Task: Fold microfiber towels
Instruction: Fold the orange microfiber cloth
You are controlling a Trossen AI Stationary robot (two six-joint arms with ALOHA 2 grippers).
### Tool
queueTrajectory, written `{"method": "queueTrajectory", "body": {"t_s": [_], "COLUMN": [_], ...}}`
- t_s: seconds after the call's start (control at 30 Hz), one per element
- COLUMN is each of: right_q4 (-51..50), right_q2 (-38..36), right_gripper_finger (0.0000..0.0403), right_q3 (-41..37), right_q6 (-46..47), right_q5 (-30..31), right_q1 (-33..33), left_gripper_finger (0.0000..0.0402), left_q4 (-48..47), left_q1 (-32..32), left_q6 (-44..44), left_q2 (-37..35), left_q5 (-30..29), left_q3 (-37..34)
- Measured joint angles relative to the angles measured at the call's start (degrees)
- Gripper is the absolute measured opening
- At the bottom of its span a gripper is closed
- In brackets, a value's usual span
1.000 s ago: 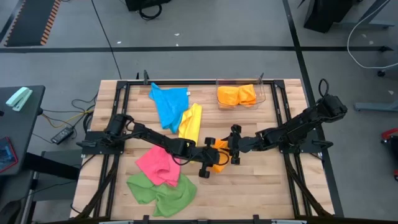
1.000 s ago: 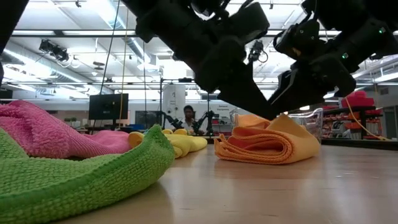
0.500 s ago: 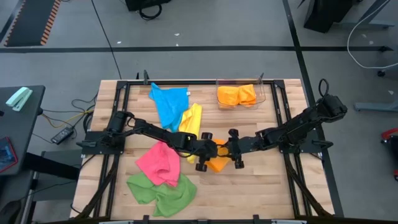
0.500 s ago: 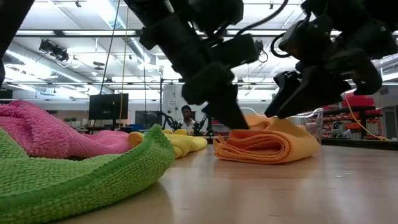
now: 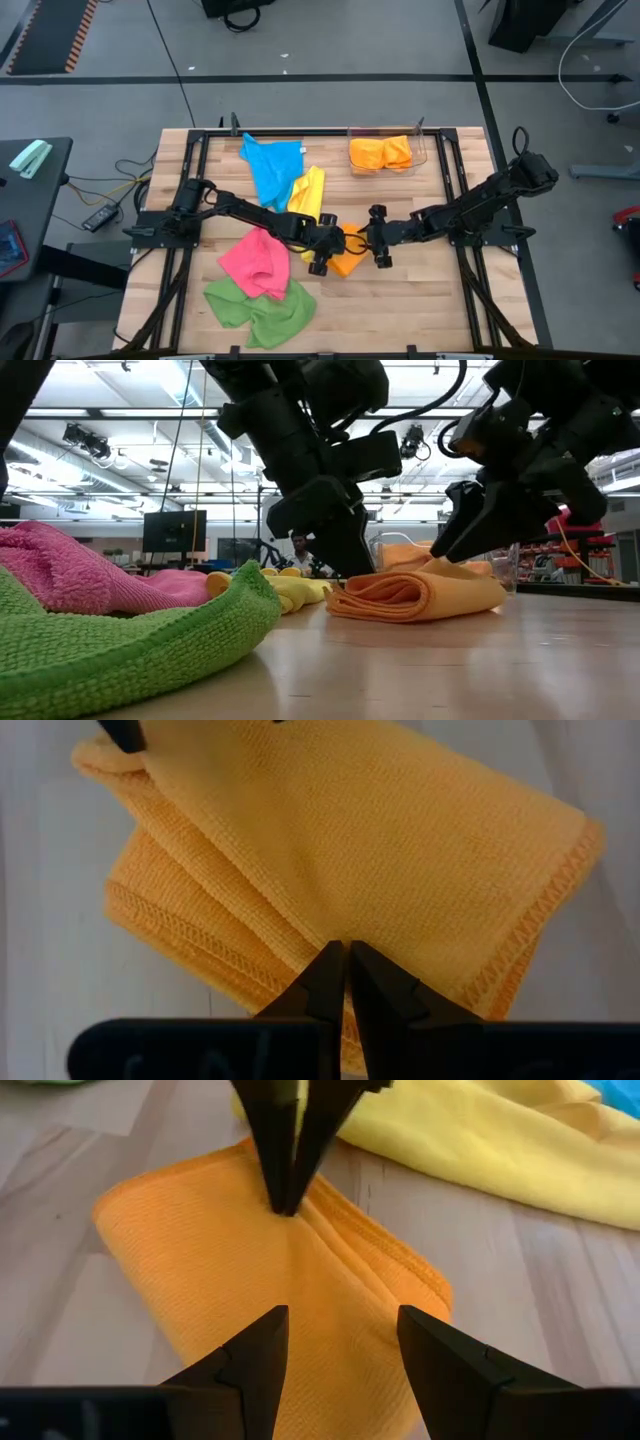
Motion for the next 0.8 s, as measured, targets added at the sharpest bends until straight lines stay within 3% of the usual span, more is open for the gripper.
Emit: {"method": "queueTrajectory", "body": {"t_s": [0.37, 0.63, 0.8], "right_q4": [1.57, 2.35, 1.04], "right_q2": [0.00, -0.33, -0.33], "right_gripper_finger": [0.0197, 0.0197, 0.0197], "right_q3": [-0.23, -1.53, -1.53], "right_q6": [2.13, 9.20, 12.98], "right_q5": [4.00, 1.11, -6.98], "right_q1": [-2.09, -2.68, -5.40], "left_gripper_finger": [0.0019, 0.0025, 0.0019], "left_q4": [-0.04, -1.07, -1.04], "left_q1": [-0.08, -0.24, -0.23], "left_q6": [0.41, 0.11, 0.09], "left_q2": [0.00, 0.00, 0.00], "left_q5": [0.04, 0.04, 0.04], "left_q3": [-0.02, -0.02, -0.03]}}
